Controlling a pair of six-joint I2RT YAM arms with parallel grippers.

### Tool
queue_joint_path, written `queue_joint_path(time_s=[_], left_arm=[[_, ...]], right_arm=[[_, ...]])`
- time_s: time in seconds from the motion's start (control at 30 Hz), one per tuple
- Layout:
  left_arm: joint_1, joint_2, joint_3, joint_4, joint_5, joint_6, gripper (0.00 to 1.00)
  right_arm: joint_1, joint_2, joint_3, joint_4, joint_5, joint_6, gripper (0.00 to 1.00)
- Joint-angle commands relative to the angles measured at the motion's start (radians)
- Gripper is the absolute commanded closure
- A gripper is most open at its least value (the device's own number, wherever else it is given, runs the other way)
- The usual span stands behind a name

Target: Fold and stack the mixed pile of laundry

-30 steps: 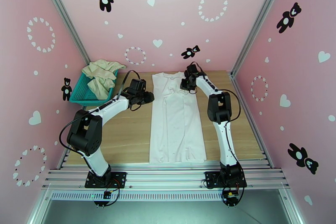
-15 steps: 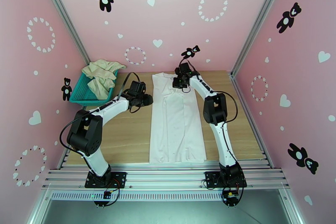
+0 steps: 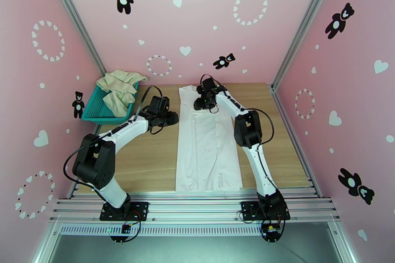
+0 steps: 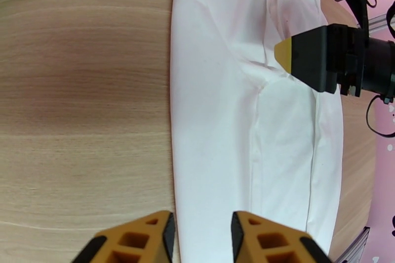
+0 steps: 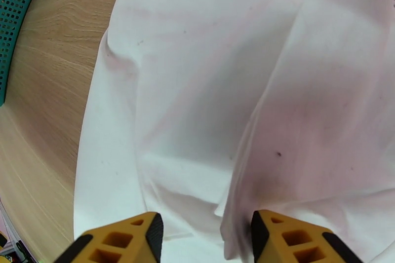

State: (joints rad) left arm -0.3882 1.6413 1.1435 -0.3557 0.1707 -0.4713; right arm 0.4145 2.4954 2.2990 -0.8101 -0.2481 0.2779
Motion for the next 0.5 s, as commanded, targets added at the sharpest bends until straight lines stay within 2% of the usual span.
queue_joint_path(time_s=[0.0, 0.07, 0.17, 0.33, 0.47], left_arm=[[-0.007, -0.078, -0.06, -0.022, -0.018, -0.011, 0.61], [-0.02, -0.117, -0.1, -0.033, -0.026, -0.024, 0.6], [-0.067, -0.178, -0.157, -0.077, -0.061, -0.045, 0.56], [-0.198, -0.286, -0.284, -0.169, -0.137, -0.148, 0.47], [-0.306, -0.377, -0.417, -0.188, -0.12, -0.273, 0.4]], right_arm=[[-0.003, -0.214, -0.06, -0.057, 0.031, -0.022, 0.45], [-0.006, -0.315, -0.177, -0.048, 0.067, -0.014, 0.44], [-0.017, -0.509, -0.442, -0.002, 0.095, 0.03, 0.43], [-0.04, -0.865, -0.936, -0.009, 0.17, 0.133, 0.4], [-0.049, -1.09, -1.233, -0.09, 0.166, 0.208, 0.4]])
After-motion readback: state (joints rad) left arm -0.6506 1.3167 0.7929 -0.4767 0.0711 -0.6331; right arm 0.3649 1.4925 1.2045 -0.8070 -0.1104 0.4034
